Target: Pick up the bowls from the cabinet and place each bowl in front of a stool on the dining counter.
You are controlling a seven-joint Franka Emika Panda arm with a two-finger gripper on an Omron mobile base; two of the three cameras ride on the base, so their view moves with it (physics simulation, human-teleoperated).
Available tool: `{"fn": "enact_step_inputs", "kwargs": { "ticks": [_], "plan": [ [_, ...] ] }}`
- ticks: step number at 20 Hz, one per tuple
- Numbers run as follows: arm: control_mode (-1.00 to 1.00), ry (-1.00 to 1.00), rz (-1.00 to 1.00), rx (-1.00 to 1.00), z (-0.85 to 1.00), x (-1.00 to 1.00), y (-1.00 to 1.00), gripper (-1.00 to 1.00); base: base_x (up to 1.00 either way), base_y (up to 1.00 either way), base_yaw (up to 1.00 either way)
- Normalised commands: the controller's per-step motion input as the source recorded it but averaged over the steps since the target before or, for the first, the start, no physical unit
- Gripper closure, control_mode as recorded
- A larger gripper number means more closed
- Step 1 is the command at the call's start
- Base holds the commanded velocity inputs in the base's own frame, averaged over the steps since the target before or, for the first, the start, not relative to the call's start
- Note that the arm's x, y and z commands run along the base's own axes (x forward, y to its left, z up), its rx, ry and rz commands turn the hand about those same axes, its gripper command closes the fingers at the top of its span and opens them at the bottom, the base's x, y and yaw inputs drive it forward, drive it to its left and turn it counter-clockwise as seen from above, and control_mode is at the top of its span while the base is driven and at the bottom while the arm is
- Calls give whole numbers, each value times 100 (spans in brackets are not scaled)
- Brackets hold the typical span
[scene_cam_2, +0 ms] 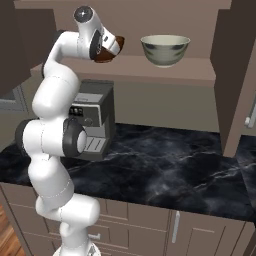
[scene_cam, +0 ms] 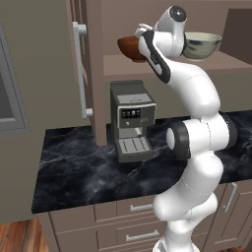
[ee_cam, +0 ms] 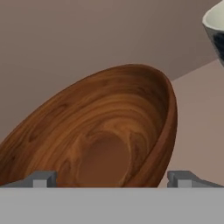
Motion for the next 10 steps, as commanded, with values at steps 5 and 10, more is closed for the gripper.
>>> {"fn": "enact_step_inputs", "kwargs": {
  "ticks": [5,10],
  "plan": [
    [-100,1,0,0,-12,0,0,-100,0,0,0],
    [-100,2,0,0,-20,0,0,100,0,0,0]
  ]
}}
